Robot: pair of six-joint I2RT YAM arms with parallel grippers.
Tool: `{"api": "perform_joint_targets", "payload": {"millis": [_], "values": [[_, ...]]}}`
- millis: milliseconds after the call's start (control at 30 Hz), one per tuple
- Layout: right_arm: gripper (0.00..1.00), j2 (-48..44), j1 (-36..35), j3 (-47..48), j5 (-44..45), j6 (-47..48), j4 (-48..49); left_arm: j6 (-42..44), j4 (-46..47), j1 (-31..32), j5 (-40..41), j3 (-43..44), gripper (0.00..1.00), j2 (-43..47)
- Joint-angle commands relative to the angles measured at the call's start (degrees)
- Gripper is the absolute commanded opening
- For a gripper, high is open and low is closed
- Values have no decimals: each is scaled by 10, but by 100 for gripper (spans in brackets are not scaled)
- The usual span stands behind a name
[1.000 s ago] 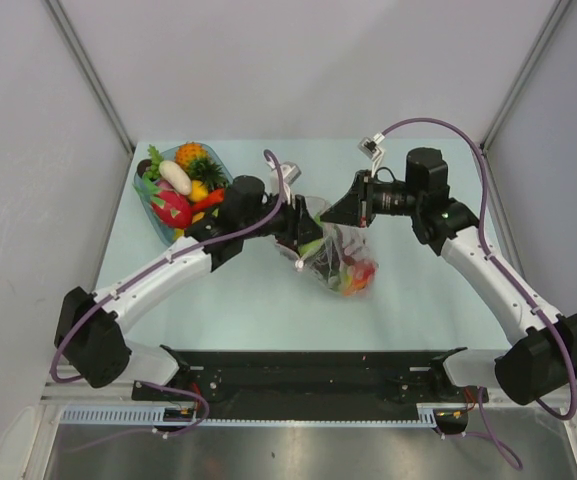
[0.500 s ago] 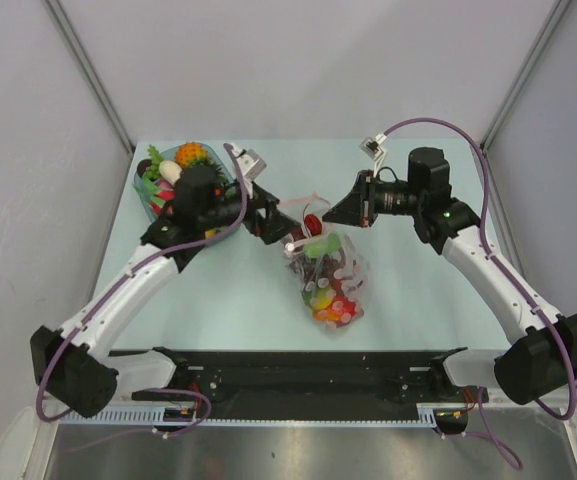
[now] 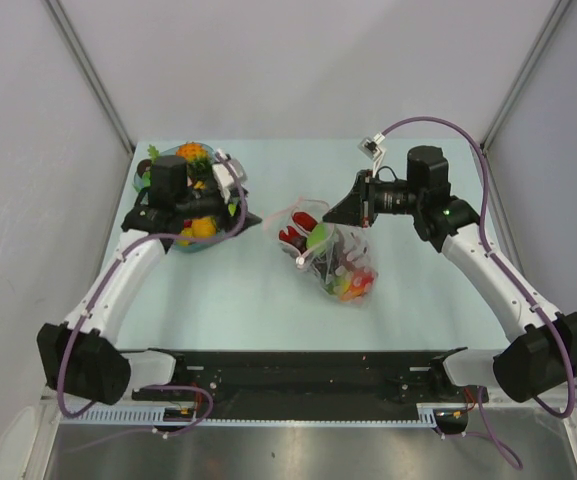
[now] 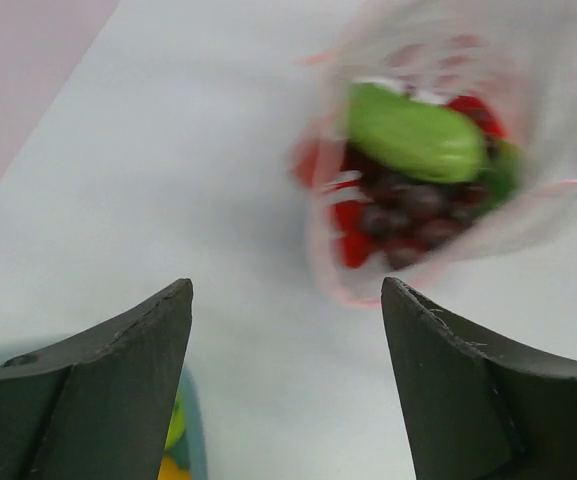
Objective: Place the food in the zip-top bag and seal the zipper
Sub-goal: Pick up the fake vegetable from the bin.
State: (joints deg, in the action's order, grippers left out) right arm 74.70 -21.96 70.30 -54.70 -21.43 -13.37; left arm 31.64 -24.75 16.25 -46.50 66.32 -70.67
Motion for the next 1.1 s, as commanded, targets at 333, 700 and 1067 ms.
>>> {"api": "perform_joint_targets", "payload": {"millis": [333,700,1067], "values": [[0,-10,7,31,19,25,0,-337,92,-256,311,211,79,-267],[0,-3,16,38,38,25,-21,-501,-36,-263,455,444,83,-494],[0,6,24,48,39,32,-37,-540,-43,-263,457,440,80,-540]]}}
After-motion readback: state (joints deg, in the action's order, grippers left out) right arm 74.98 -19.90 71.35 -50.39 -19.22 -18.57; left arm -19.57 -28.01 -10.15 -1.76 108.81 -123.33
